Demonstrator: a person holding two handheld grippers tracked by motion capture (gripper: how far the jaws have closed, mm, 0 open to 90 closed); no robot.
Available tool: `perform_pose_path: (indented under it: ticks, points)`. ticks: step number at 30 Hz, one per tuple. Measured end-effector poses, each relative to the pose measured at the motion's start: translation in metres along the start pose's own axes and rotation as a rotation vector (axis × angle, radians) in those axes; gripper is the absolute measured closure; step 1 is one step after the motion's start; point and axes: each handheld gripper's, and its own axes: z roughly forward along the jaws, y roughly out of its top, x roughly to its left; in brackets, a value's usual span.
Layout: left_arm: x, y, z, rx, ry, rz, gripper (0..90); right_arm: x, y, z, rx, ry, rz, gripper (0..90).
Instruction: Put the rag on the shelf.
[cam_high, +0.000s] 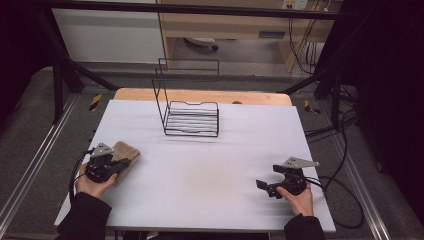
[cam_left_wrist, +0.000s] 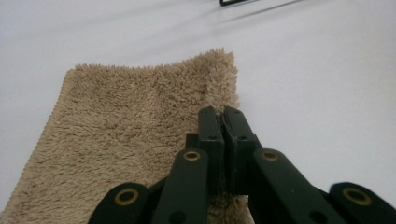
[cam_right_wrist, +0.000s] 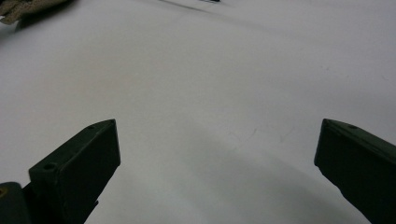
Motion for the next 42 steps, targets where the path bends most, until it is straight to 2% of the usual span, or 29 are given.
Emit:
perform_pose_path:
  ticks: [6, 12, 19, 28, 32, 42]
  points:
    - [-0.011, 0.004, -0.002, -0.012, -0.028, 0.004, 86.7, 0.000, 0.000, 0.001, 0.005, 0.000, 0.001, 0.8]
    - [-0.026, 0.007, 0.001, -0.010, -0.064, -0.006, 86.7, 0.000, 0.000, 0.000, 0.004, -0.002, -0.004, 0.8]
    - [-0.045, 0.011, 0.004, -0.011, -0.087, -0.006, 86.7, 0.000, 0.000, 0.000, 0.002, -0.003, -0.003, 0.8]
    - [-0.063, 0.016, 0.012, -0.012, -0.094, 0.021, 86.6, 0.001, 0.000, 0.000, 0.003, -0.002, 0.000, 0.8]
    - [-0.072, 0.020, 0.016, -0.015, -0.104, 0.009, 86.5, 0.001, 0.000, 0.001, 0.000, -0.005, 0.002, 0.8]
    - [-0.104, 0.025, 0.028, 0.005, -0.117, 0.040, 86.4, 0.001, 0.000, 0.001, 0.002, -0.007, -0.002, 0.8]
